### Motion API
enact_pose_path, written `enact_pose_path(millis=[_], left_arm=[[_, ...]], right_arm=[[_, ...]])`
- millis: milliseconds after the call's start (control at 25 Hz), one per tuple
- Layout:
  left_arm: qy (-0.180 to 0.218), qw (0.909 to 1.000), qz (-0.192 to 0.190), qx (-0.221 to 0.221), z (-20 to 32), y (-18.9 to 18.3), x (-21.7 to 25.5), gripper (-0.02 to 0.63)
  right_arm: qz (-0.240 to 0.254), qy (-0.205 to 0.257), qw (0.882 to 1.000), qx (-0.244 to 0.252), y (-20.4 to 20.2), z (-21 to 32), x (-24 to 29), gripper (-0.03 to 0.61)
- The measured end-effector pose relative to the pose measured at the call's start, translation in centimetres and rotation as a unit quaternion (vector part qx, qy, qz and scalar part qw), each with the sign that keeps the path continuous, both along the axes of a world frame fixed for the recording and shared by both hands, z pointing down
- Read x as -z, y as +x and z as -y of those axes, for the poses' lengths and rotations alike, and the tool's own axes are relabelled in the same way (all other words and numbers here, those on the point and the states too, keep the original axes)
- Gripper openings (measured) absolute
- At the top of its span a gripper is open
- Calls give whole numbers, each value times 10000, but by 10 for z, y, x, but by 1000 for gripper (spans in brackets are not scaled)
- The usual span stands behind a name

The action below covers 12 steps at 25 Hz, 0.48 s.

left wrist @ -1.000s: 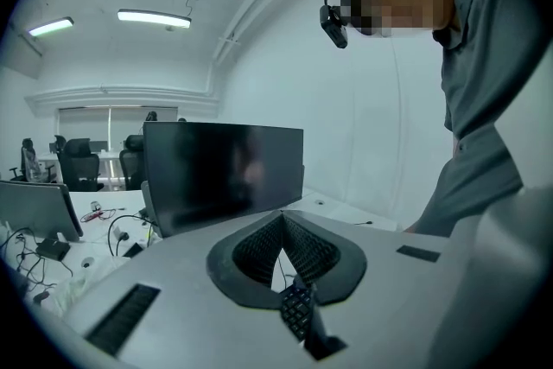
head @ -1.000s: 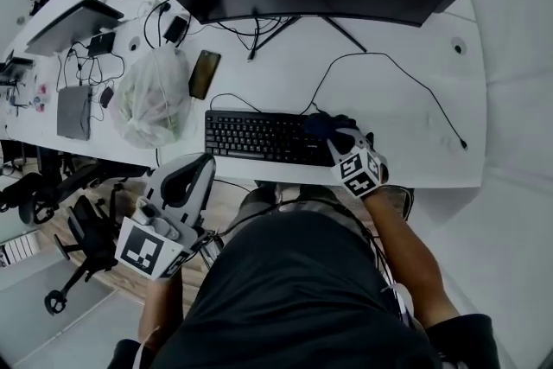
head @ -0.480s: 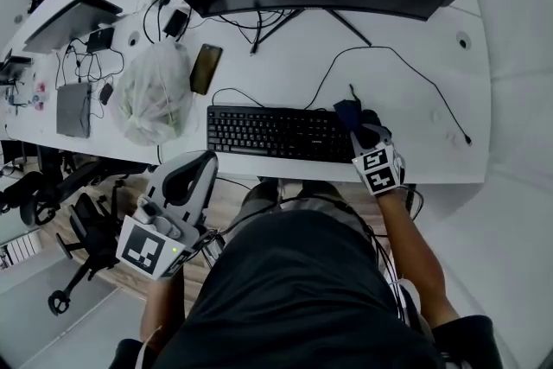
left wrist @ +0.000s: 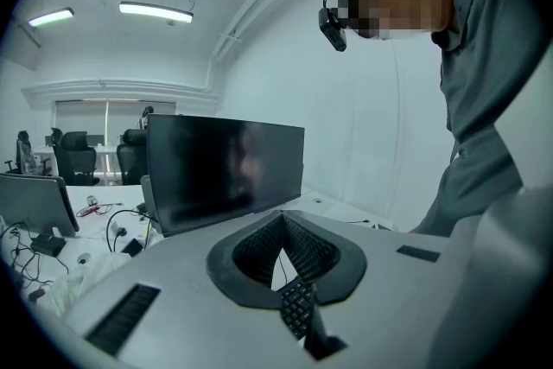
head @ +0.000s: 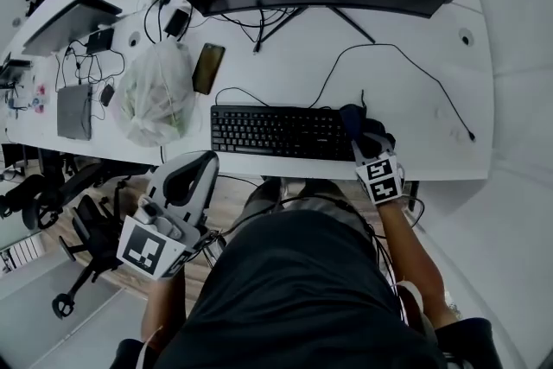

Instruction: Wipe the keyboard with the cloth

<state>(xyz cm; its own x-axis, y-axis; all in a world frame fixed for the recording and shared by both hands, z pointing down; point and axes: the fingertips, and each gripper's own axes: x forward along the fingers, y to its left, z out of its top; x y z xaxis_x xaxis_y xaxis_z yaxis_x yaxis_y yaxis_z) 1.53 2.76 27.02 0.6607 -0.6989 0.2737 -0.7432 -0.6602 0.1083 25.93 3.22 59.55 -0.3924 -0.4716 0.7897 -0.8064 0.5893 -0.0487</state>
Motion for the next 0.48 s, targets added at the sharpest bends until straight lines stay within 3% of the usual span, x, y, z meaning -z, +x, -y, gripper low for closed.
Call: enact_pose_path(millis=[160, 240, 360, 480], left_arm=[[-59, 9998, 110, -133, -4, -3, -4, 3], [-41, 9998, 35, -169, -3, -5, -2, 3], [-79, 9999, 16, -106, -3, -14, -5, 3], [-92, 9998, 70, -139, -6, -21, -7, 3]], right_arm=[[424, -402, 9893, 1339, -59, -65, -9, 63], [616, -284, 9911, 1142, -56, -47, 0, 63], [498, 370, 9973, 386, -28, 25, 18, 63], [407, 142, 9990, 124, -41, 47, 7, 63]])
